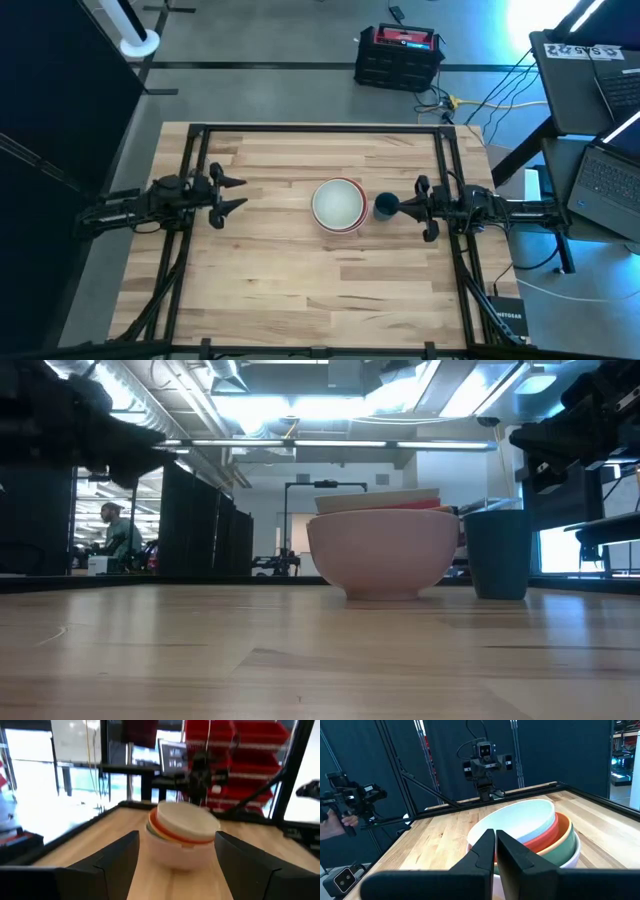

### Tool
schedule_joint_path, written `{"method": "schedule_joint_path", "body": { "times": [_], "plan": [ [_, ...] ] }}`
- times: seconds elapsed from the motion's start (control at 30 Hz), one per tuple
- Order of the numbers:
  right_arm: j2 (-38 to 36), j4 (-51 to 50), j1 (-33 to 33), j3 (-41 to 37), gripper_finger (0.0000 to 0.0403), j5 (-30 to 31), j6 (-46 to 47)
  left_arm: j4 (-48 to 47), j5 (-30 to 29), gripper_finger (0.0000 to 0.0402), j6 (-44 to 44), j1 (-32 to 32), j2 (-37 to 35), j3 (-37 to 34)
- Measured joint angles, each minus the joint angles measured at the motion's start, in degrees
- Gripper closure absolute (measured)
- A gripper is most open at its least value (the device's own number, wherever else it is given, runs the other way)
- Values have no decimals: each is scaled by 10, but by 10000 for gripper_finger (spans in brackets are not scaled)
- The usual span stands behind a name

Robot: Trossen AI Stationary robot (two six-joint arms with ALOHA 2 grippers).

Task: Nest bowls inside each other
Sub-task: Return to Home Position

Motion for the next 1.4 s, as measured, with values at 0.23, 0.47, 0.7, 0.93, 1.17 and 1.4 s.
{"method": "schedule_joint_path", "body": {
  "times": [0.23,0.47,0.7,0.93,1.17,1.4],
  "plan": [
    [0,0,0,0,403,0,0,-52,-16,158,8,5,0,0],
    [0,0,0,0,403,0,0,-53,-16,158,-14,14,1,0],
    [0,0,0,0,403,0,0,-53,-16,158,-15,14,1,0],
    [0,0,0,0,403,0,0,-54,-17,158,-16,-5,1,0],
    [0,0,0,0,403,0,0,-54,-17,158,-16,-32,1,0],
    [0,0,0,0,403,0,0,-54,-17,158,-16,-91,1,0]
  ]
}}
